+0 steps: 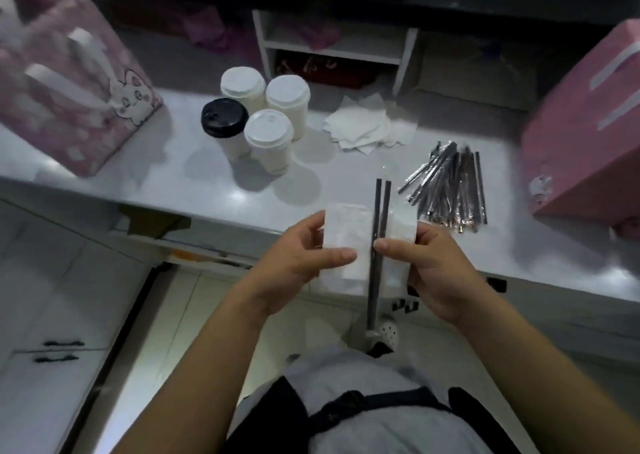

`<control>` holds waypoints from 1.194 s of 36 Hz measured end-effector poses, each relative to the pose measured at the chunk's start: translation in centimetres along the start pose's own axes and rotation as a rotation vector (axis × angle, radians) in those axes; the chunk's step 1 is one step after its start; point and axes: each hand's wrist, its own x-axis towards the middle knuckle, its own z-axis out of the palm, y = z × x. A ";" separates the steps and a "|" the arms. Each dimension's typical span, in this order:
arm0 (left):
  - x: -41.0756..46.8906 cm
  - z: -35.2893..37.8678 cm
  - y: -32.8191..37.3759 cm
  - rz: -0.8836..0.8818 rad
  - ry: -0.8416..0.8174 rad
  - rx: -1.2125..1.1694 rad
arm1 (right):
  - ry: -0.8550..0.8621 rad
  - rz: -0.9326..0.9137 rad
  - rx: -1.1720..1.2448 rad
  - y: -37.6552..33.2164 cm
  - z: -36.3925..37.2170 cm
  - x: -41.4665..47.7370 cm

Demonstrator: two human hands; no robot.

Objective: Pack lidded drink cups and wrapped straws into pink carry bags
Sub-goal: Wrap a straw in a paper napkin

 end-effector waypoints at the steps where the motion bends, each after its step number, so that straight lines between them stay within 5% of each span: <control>1: -1.0 -0.5 -0.3 0.008 0.055 0.036 | 0.034 -0.009 -0.035 0.7 1.2 0.1; 6: -4.6 -3.6 -3.2 0.067 0.355 0.108 | 0.147 -0.069 -0.188 4.1 7.3 0.4; 15: -9.9 -8.9 -4.0 0.161 0.437 0.021 | 0.050 -0.183 -0.392 5.6 17.2 1.4; 27: -12.5 -19.1 -3.4 0.162 0.494 -0.234 | -0.245 0.154 -0.295 5.6 26.7 8.6; 35: -12.6 -28.7 2.0 0.175 0.818 0.165 | -0.484 0.297 -0.337 4.8 36.4 16.9; 43: -10.6 -35.7 9.2 0.256 0.896 0.041 | -0.625 0.326 -0.167 0.5 43.7 23.3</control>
